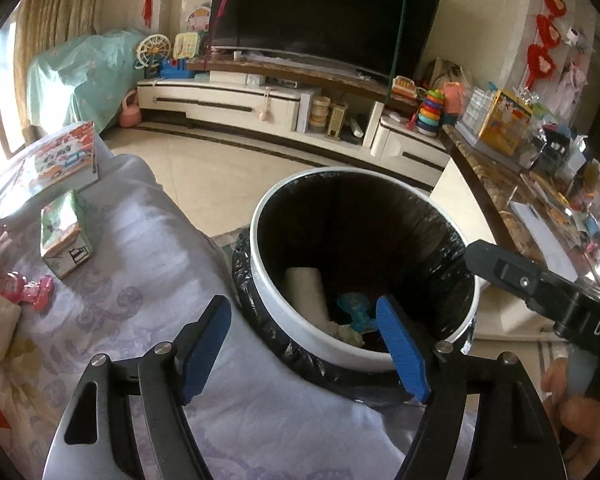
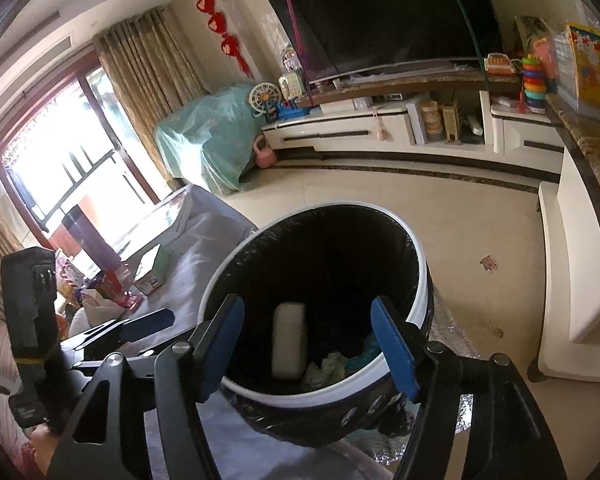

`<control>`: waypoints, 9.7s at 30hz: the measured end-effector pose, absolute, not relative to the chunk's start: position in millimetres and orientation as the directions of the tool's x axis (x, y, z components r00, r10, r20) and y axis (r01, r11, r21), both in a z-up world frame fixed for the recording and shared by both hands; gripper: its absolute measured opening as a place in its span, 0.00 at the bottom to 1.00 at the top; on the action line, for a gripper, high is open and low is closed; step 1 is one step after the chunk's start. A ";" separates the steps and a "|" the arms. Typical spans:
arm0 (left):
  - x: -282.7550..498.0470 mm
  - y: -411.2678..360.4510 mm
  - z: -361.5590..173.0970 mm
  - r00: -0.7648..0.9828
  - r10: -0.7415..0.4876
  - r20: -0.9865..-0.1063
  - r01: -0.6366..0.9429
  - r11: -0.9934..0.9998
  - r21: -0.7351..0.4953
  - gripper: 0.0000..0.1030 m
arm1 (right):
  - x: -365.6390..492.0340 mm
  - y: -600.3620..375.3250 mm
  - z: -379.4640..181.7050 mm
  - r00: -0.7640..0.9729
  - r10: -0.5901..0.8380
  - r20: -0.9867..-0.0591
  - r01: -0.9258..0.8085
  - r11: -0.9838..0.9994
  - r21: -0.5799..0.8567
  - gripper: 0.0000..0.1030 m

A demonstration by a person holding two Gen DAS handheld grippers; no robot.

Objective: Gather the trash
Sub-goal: 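Open both grippers to drop the block and brush into the bin, then move both grippers back toward the milk carton and plastic bag, then grasp the red milk carton with the left gripper while the right grasps the white plastic bag, then carry the carton and bag over the black trash bin, then open both grippers above the bin to drop carton and bag, then move both grippers back to the yellow wrapper and white foam net, then grasp the yellow wrapper with the left gripper while the right grasps the white foam net, then carry the yellow wrapper and foam net over the trash bin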

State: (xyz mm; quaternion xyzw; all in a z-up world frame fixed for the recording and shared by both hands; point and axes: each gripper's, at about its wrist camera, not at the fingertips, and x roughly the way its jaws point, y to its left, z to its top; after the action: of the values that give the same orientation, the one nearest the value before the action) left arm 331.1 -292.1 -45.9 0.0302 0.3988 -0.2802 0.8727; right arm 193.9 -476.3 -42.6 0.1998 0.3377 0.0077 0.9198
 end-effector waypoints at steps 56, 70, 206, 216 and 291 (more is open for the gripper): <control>223.4 7.9 -64.5 0.681 -0.195 -0.706 0.066 0.976 -0.206 0.75 | 246.8 -204.6 -62.1 0.608 0.491 -0.624 -0.287 0.869 0.403 0.81; 247.7 4.1 -80.5 0.665 -0.249 -0.704 0.151 0.968 -0.200 0.66 | 302.6 -171.1 -83.3 0.548 0.548 -0.632 -0.304 0.834 0.461 0.72; 295.7 -236.1 -62.4 0.597 -0.442 -0.670 0.425 0.882 -0.204 0.59 | 197.9 -445.0 -49.8 0.759 0.161 -0.631 0.083 0.937 0.339 0.77; 253.1 -152.2 -69.3 0.640 -0.370 -0.673 0.279 0.928 -0.245 0.60 | 197.5 -377.7 -51.3 0.735 0.286 -0.615 -0.043 0.925 0.379 0.79; 287.6 17.8 -75.6 0.683 -0.291 -0.670 0.163 0.955 -0.249 0.11 | 268.6 -190.3 -73.5 0.498 0.669 -0.551 -0.364 0.738 0.568 0.09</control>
State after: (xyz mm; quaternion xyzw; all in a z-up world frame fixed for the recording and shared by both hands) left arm 287.6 17.8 -75.6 -0.0849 0.3781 -0.1241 0.9135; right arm 268.6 -190.3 -73.5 0.1928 0.3966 0.3060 0.8437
